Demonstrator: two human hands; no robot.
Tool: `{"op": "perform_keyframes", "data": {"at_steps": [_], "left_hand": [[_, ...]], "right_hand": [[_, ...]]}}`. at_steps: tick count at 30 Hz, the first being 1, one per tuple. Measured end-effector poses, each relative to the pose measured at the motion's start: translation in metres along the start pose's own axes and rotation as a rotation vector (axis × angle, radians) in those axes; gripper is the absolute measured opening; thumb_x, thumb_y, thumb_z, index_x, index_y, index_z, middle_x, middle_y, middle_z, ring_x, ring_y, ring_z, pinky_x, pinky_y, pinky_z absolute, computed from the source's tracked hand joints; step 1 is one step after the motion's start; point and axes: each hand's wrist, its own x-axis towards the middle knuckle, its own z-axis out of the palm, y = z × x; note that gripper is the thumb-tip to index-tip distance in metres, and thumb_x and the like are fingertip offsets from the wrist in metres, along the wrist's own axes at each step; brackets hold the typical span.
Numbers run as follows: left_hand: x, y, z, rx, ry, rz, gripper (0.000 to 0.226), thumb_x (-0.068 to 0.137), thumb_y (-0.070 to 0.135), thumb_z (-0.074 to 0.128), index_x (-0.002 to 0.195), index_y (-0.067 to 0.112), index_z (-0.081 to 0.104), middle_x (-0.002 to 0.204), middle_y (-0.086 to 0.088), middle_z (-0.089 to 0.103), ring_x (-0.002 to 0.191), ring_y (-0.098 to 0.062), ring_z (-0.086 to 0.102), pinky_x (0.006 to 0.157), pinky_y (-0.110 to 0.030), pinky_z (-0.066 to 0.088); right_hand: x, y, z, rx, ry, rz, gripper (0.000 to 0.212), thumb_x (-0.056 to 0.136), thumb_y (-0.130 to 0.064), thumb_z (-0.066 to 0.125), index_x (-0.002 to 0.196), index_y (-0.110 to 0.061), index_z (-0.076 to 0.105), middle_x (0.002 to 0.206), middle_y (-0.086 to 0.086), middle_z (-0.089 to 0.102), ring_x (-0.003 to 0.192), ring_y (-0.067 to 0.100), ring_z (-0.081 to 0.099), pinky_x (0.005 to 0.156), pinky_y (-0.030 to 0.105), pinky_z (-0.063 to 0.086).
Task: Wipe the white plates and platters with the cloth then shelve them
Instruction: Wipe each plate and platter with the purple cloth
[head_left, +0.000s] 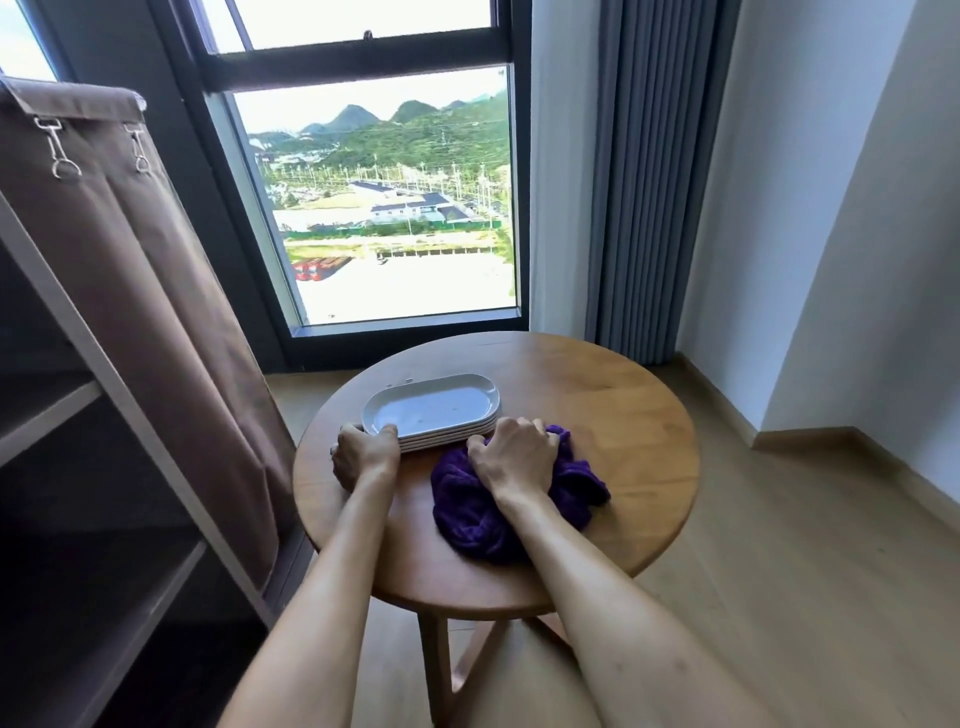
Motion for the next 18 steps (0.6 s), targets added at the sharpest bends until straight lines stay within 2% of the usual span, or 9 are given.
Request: {"op": "perform_keyframes", "data": {"at_steps": [4, 10, 13, 16, 18], "left_hand": [[-0.0009, 0.0031, -0.0011, 0.010, 0.015, 0.007, 0.033, 0.088, 0.021, 0.071, 0.114, 0.001, 0.066, 0.120, -0.024, 0.068, 0.120, -0.041, 0.058, 0.101, -0.041, 0.046], [-0.0036, 0.0077, -0.0040, -0.012, 0.042, -0.015, 0.034, 0.088, 0.014, 0.066, 0.118, 0.000, 0.066, 0.124, -0.027, 0.065, 0.119, -0.042, 0.059, 0.099, -0.039, 0.046], [-0.0016, 0.0068, -0.0046, -0.004, 0.043, 0.008, 0.031, 0.086, 0.013, 0.067, 0.114, -0.002, 0.066, 0.119, -0.026, 0.067, 0.117, -0.042, 0.059, 0.097, -0.040, 0.048], [0.0004, 0.0059, -0.0040, -0.017, 0.039, 0.012, 0.024, 0.087, 0.012, 0.066, 0.105, -0.004, 0.066, 0.111, -0.024, 0.068, 0.108, -0.044, 0.062, 0.087, -0.040, 0.048], [0.0033, 0.0057, -0.0039, -0.025, 0.020, 0.004, 0.015, 0.087, 0.011, 0.065, 0.091, -0.004, 0.065, 0.095, -0.022, 0.064, 0.096, -0.045, 0.061, 0.075, -0.036, 0.043]], "right_hand": [[0.0037, -0.0010, 0.0018, -0.009, 0.005, 0.001, 0.039, 0.089, -0.041, 0.051, 0.094, -0.008, 0.072, 0.103, 0.011, 0.071, 0.108, 0.031, 0.059, 0.097, 0.044, 0.040], [0.0012, 0.0019, 0.0010, 0.030, 0.005, -0.007, 0.037, 0.089, -0.039, 0.051, 0.088, -0.009, 0.070, 0.099, 0.011, 0.071, 0.106, 0.031, 0.059, 0.098, 0.045, 0.040], [0.0007, 0.0014, 0.0005, 0.035, 0.007, -0.011, 0.037, 0.090, -0.040, 0.051, 0.088, -0.008, 0.070, 0.099, 0.011, 0.071, 0.106, 0.031, 0.059, 0.099, 0.045, 0.041], [0.0016, 0.0010, 0.0006, 0.037, 0.009, -0.014, 0.037, 0.090, -0.039, 0.050, 0.087, -0.008, 0.070, 0.098, 0.011, 0.071, 0.105, 0.031, 0.059, 0.098, 0.045, 0.041], [0.0013, 0.0010, 0.0010, 0.036, 0.015, -0.015, 0.037, 0.090, -0.040, 0.051, 0.086, -0.009, 0.070, 0.098, 0.011, 0.071, 0.104, 0.031, 0.059, 0.098, 0.045, 0.041]]}}
